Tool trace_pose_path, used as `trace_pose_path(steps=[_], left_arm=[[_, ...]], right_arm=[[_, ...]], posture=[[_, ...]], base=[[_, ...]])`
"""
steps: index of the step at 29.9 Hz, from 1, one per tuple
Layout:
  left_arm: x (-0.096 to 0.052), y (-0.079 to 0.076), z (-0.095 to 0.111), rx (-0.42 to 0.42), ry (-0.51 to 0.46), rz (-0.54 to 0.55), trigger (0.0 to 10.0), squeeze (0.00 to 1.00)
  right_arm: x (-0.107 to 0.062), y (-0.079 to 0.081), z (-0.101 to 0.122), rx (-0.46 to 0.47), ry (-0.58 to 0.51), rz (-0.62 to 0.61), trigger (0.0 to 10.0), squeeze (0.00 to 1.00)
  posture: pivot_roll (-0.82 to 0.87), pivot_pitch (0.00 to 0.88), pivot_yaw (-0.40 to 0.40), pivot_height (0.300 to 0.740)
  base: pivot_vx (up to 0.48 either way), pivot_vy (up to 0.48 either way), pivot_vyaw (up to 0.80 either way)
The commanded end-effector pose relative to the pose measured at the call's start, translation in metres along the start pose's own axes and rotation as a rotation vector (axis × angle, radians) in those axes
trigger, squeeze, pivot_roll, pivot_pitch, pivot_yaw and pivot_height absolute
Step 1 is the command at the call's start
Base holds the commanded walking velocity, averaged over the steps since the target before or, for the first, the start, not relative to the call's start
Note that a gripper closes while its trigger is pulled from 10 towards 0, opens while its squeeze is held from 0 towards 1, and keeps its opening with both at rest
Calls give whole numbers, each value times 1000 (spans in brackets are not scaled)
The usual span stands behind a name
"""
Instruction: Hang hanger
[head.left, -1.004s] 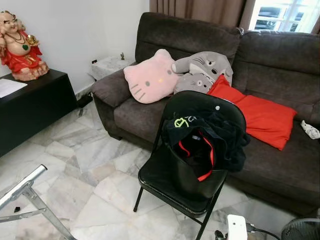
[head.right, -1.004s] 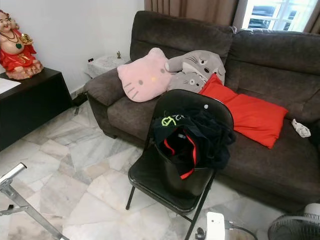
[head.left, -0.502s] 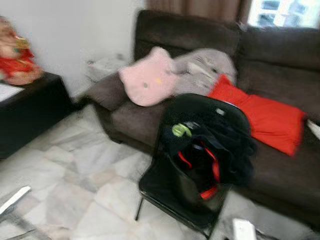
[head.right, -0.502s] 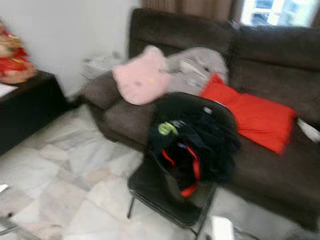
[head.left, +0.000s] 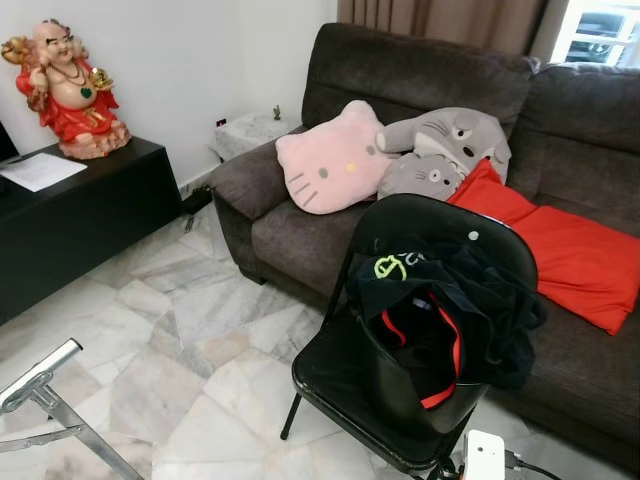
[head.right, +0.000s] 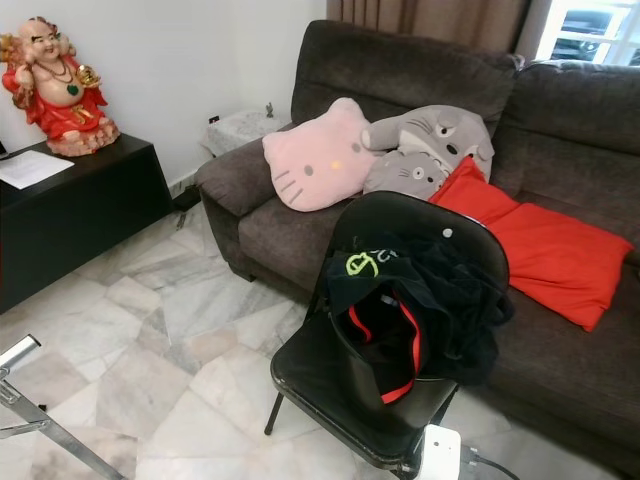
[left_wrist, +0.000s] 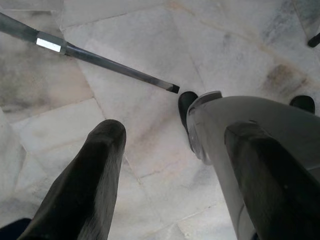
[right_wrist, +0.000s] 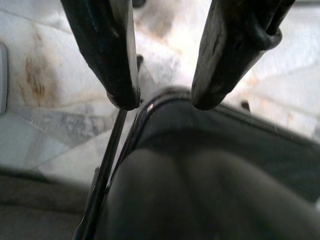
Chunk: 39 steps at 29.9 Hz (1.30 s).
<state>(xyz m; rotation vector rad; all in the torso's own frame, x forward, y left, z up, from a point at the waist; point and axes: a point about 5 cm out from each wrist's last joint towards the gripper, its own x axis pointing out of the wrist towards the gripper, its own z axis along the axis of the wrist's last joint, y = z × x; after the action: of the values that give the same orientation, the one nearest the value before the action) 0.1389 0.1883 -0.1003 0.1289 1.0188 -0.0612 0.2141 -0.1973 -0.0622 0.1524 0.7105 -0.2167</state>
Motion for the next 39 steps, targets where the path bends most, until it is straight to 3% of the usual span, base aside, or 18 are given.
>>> trace_pose_path(steps=[1,9,15,19,39], left_arm=[[-2,-8,-11,4,45,-28,10000,0],[-3,-9,-16,7,56,-32,10000,0],[-3,-9,-17,12,59,-36,10000,0],[-4,-9,-18,11,59,-34,10000,0],[-3,-8,-16,27,56,-41,10000,0]], right_arm=[[-1,1,1,35,-28,-8,10000,0],[-4,-4,-3,125,-64,-70,10000,0],[-4,-4,-6,73,-40,-63,10000,0],[-4,-5,-5,-46,-36,-69,10000,0],[-5,-6,5,-39,-148,-111,10000,0]], posture=[[-47,16,14,740],[-80,20,1,740],[-89,21,-2,740],[-75,17,-8,740],[-99,13,-11,740]], base=[[0,0,0],[0,0,0],[0,0,0],[0,0,0],[0,0,0]])
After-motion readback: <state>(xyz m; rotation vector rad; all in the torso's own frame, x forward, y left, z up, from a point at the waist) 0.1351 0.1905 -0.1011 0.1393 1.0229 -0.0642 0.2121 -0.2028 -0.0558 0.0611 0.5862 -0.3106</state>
